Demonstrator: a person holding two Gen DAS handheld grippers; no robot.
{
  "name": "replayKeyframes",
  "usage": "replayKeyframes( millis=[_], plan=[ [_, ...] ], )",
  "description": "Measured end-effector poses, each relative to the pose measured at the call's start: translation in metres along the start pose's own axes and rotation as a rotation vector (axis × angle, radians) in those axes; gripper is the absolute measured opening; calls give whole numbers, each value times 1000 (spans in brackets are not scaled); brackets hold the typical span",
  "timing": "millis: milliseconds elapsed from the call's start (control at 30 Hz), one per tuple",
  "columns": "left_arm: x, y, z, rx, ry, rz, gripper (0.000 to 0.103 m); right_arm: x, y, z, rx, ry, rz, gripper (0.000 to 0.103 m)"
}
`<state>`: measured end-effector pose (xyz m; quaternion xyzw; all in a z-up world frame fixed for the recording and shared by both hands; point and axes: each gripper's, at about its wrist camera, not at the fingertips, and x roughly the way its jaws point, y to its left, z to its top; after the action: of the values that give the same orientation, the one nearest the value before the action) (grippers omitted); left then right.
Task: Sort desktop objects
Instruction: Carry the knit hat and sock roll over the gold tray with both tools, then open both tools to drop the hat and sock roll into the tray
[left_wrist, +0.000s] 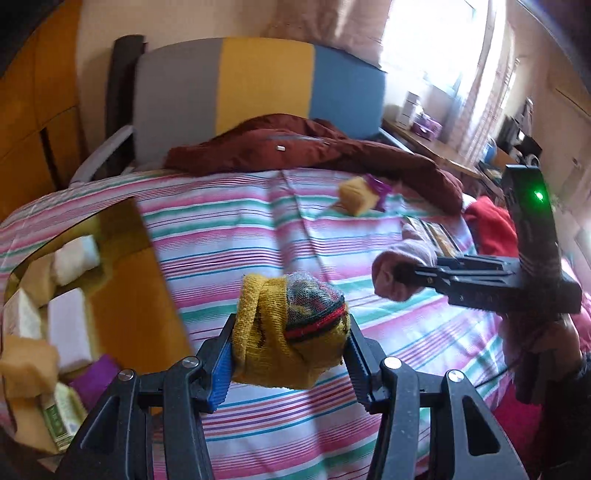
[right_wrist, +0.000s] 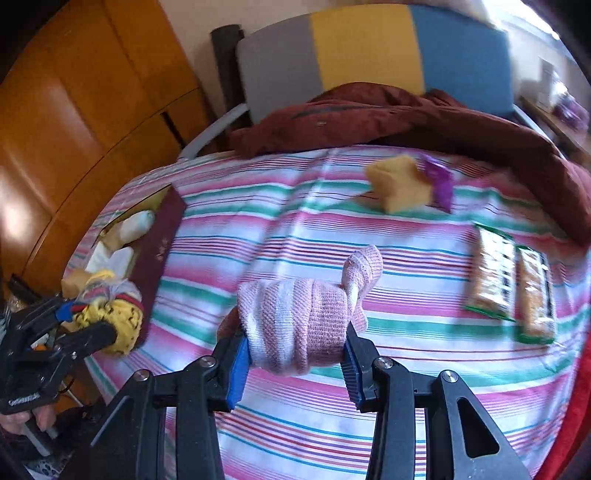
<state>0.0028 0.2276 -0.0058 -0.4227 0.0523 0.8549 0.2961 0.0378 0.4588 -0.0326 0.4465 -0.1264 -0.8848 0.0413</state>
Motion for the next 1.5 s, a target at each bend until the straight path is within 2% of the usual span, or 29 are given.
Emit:
replayKeyframes(
  millis=[267, 500, 700, 967, 1033, 1067, 1133, 1200, 1367, 1500],
  plan=[
    [-32, 76, -5, -140, -64, 98, 53, 10, 88, 13, -136, 1, 103, 44],
    [-58, 155, 3, -265, -127, 228, 53, 24, 177, 20, -260, 2, 219, 44],
    [-58, 204, 8, -322, -121, 316, 54, 55, 236, 25, -323, 42, 274, 44],
    [-40, 240, 10, -364, -76, 337, 65, 107, 269, 30, -287, 129, 305, 55],
    [-38, 244, 8, -378, -73, 325, 80, 114, 271, 28, -285, 142, 294, 59],
    [-39, 245, 7, -382, -74, 325, 82, 118, 272, 26, -276, 154, 297, 64],
    [-41, 244, 5, -378, -86, 331, 83, 120, 273, 23, -269, 162, 305, 65],
    [-43, 240, 3, -362, -95, 347, 83, 121, 274, 21, -269, 161, 307, 71],
    [-52, 233, -3, -360, -106, 374, 83, 117, 275, 20, -256, 146, 330, 92],
    [-65, 227, -6, -364, -133, 381, 83, 104, 275, 19, -248, 117, 341, 95]
  ],
)
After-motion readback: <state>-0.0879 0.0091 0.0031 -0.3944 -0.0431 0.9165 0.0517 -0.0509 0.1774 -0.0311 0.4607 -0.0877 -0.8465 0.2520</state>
